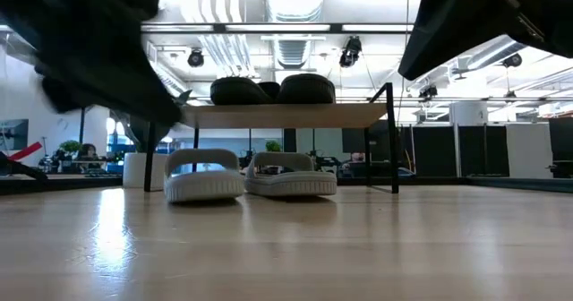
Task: Pick and place slides into the shelf
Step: Put the gray slippers under the shelf
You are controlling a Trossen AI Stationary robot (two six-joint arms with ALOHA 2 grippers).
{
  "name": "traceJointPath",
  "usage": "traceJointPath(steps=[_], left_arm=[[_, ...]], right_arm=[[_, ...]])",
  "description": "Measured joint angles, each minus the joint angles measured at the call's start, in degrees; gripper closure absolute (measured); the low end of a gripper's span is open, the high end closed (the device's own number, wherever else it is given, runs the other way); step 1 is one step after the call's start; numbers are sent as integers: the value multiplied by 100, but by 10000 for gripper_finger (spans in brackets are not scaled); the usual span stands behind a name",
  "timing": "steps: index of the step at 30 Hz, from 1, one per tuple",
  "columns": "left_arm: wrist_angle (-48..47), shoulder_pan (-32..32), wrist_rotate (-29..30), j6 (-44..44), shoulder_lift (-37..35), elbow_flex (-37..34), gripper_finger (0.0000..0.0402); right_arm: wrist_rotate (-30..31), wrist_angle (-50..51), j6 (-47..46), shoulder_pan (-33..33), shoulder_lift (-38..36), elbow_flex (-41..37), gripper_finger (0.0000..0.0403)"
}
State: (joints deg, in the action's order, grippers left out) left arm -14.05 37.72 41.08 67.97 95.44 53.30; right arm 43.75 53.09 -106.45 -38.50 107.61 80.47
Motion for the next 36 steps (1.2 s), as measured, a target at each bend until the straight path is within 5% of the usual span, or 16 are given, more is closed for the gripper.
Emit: traceJointPath(steps=[3,8,16,26,36], left_arm=[[-852,399,277,1415,-278,-12,402],[-3364,874,628,5096,-338,-36,402],[-3043,72,404,5466,-544,-586,402],[-1381,-649,58,5473,-1064,-1992,402],[-897,-1120,203,5028,-1024,-2227,402]], right_arm=[[-2,38,-4,4,0,-9,394],[6,77,2,4,0,-49,394],[131,95,-2,30,4,-90,394],[124,89,17,0,4,-44,394],[87,93,44,0,4,-59,394]])
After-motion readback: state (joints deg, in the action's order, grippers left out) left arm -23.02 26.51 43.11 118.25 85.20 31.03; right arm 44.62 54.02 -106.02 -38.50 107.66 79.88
